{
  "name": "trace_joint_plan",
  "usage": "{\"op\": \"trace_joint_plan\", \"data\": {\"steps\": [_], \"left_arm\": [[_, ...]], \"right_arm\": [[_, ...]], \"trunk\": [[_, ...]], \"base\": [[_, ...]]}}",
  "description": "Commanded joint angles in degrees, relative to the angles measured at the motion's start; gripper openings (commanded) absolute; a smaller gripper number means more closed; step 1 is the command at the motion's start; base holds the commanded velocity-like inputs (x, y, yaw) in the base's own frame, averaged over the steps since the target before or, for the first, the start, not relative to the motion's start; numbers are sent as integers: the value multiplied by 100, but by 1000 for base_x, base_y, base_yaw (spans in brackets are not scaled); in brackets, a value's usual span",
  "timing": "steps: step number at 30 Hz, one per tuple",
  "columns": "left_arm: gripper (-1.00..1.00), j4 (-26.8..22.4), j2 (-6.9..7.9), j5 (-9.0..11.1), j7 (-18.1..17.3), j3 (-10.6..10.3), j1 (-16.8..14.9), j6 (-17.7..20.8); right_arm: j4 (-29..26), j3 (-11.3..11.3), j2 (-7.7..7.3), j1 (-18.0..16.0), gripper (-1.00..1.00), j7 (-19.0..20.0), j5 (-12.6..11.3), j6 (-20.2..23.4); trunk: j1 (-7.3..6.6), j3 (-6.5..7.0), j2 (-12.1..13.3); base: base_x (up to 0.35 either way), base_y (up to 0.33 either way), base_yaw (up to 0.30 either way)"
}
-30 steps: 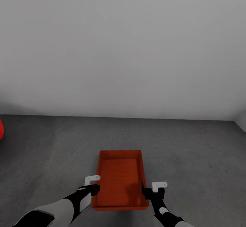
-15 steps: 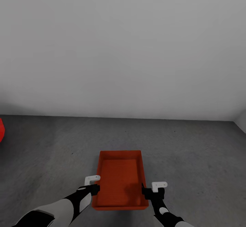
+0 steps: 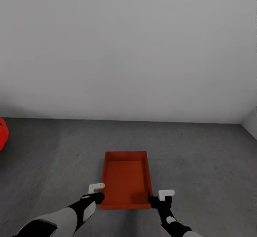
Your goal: Move the two storage containers from the living room to the garage. In the garage, place one container on the floor and stack the other container on top of it (either order is fine).
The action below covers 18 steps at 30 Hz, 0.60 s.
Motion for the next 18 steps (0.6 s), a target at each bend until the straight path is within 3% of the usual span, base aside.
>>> {"op": "trace_joint_plan", "data": {"steps": [1, 18], "left_arm": [[100, 2, -2, 51, 18, -49, -3, -6], [100, 4, -1, 54, 10, -49, -3, -6]], "right_arm": [[6, 48, 1, -4, 100, -56, 10, -6], [6, 48, -5, -4, 100, -56, 10, -6]], "trunk": [[-3, -5, -4], [-3, -5, -4]], "base": [[-338, 0, 0], [-345, 0, 0]]}}
